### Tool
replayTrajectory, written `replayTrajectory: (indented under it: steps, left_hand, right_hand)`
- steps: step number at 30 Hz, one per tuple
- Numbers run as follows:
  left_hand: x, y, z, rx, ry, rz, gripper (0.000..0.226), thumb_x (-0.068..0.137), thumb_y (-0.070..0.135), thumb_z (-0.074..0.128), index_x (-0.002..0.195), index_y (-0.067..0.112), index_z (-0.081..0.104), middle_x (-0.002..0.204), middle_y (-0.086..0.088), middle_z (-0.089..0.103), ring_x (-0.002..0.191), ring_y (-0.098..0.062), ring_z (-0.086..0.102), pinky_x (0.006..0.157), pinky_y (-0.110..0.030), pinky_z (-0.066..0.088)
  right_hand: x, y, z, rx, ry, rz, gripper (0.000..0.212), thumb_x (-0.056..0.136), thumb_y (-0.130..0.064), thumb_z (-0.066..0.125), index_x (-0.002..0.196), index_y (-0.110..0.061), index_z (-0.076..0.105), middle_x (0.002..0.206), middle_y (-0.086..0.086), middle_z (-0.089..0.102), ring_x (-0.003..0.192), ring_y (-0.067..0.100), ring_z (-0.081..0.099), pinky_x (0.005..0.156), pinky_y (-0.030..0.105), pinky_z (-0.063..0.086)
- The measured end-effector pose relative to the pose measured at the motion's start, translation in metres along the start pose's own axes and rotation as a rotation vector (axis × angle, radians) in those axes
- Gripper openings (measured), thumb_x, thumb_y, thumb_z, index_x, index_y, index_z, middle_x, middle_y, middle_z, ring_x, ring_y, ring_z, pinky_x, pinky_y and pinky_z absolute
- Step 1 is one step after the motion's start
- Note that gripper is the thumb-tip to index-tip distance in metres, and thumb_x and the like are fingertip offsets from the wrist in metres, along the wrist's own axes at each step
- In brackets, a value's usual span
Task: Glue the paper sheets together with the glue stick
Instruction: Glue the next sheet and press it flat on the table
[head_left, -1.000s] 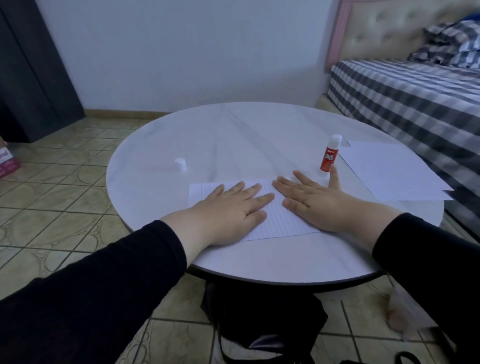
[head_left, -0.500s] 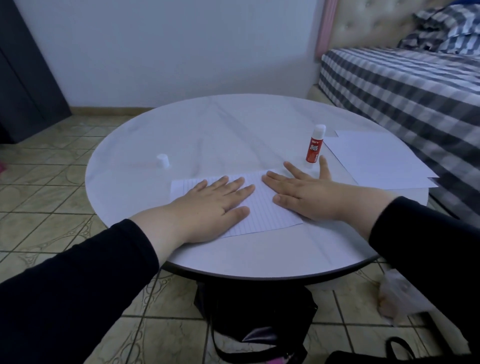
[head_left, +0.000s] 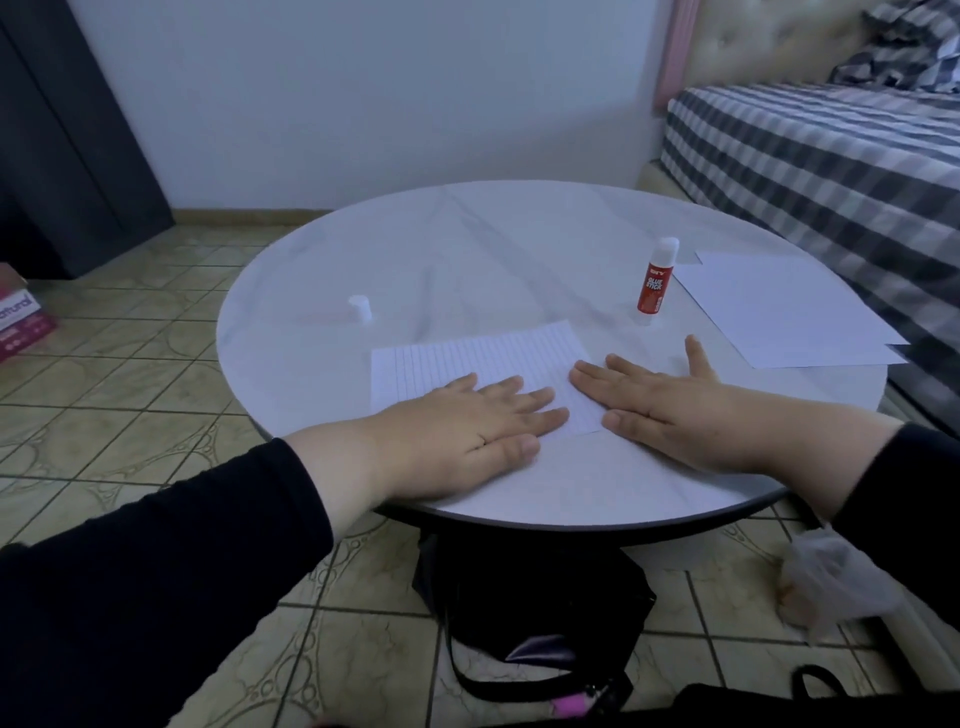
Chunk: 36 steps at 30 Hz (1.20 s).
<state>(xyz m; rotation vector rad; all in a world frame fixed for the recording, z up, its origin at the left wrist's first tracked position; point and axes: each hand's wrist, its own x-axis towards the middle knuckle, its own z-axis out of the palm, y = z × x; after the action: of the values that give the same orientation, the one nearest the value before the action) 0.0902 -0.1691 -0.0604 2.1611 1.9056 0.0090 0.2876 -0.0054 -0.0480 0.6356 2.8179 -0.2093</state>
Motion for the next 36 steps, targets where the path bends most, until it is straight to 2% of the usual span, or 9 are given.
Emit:
replayTrajectory:
  steps: [7,10,12,15,18,20,24,27,36]
  left_hand:
    - [-0.053,-0.019,-0.003,0.008,-0.065,-0.047,0.053,0.088,0.065,-0.002,0.14,0.061,0.004,0.156,0.029,-0.006,0.145,0.003,-0.011,0.12,-0.03,-0.008]
    - [-0.065,-0.02,-0.003,0.035,-0.073,-0.095,0.056,0.085,0.068,-0.004,0.141,0.063,0.004,0.157,0.028,-0.007,0.145,0.003,-0.012,0.121,-0.034,-0.005]
    - [-0.058,-0.012,-0.005,0.07,-0.06,-0.126,0.056,0.088,0.071,-0.002,0.143,0.061,0.006,0.158,0.027,-0.005,0.146,0.0,-0.008,0.121,-0.038,-0.001]
    - [-0.05,0.001,-0.006,0.079,-0.061,-0.145,0.059,0.089,0.064,0.001,0.147,0.055,0.008,0.159,0.024,-0.002,0.148,-0.003,-0.004,0.121,-0.04,0.001]
    - [-0.062,-0.007,-0.006,0.018,-0.072,-0.124,0.059,0.091,0.058,0.002,0.149,0.048,0.009,0.159,0.023,-0.002,0.147,0.0,-0.006,0.121,-0.035,-0.001]
    - [-0.076,-0.021,-0.008,-0.06,-0.055,-0.155,0.054,0.096,0.055,0.006,0.149,0.048,0.014,0.157,0.026,0.002,0.145,0.005,-0.004,0.121,-0.032,-0.002]
    - [-0.087,-0.044,-0.007,-0.068,0.013,-0.209,0.049,0.099,0.048,0.014,0.148,0.047,0.021,0.157,0.027,0.009,0.145,0.007,0.0,0.12,-0.029,-0.003]
    - [-0.079,-0.05,-0.004,-0.067,0.036,-0.169,0.05,0.098,0.049,0.015,0.148,0.047,0.021,0.158,0.025,0.009,0.145,0.005,0.0,0.118,-0.026,-0.003]
    - [-0.038,-0.096,-0.019,0.039,0.055,-0.405,0.049,0.102,0.05,0.012,0.151,0.045,0.009,0.159,0.023,0.003,0.148,-0.003,-0.001,0.119,-0.04,-0.008]
  right_hand:
    - [-0.003,0.0,-0.006,0.041,0.014,0.005,0.047,0.103,-0.046,0.019,0.149,-0.05,0.008,0.152,-0.037,0.003,0.145,-0.005,-0.003,0.108,0.06,-0.024]
    - [0.001,-0.011,-0.011,-0.002,0.102,0.034,0.044,0.102,-0.046,0.019,0.145,-0.044,0.031,0.152,-0.031,0.023,0.146,-0.001,0.004,0.109,0.059,-0.024]
    - [0.01,-0.025,-0.012,-0.047,0.207,0.014,0.042,0.103,-0.043,0.022,0.137,-0.036,0.045,0.148,-0.021,0.039,0.147,0.004,0.009,0.114,0.053,-0.016]
    - [0.02,-0.043,-0.003,0.039,0.21,-0.033,0.048,0.104,-0.038,0.027,0.15,-0.028,0.028,0.16,-0.009,0.021,0.147,0.007,0.013,0.12,0.031,0.002]
    - [0.019,-0.039,0.001,-0.02,0.131,-0.031,0.05,0.104,-0.039,0.022,0.153,-0.033,0.013,0.16,-0.016,0.008,0.147,0.001,0.008,0.12,0.036,-0.003]
    - [0.017,-0.033,-0.003,-0.02,0.114,-0.024,0.049,0.104,-0.04,0.023,0.152,-0.038,0.014,0.159,-0.02,0.01,0.145,-0.003,0.008,0.12,0.04,-0.008]
    - [0.02,-0.04,-0.006,0.036,0.185,-0.073,0.046,0.102,-0.04,0.033,0.148,-0.043,0.027,0.156,-0.024,0.019,0.144,-0.004,0.012,0.119,0.035,-0.011]
    - [0.028,-0.047,-0.005,0.042,0.136,-0.151,0.045,0.103,-0.042,0.029,0.146,-0.051,0.021,0.156,-0.025,0.013,0.146,-0.001,0.007,0.12,0.036,-0.009]
    - [0.034,-0.043,-0.002,0.091,0.117,-0.177,0.044,0.101,-0.045,0.031,0.143,-0.054,0.023,0.155,-0.028,0.011,0.145,-0.003,0.005,0.121,0.036,-0.005]
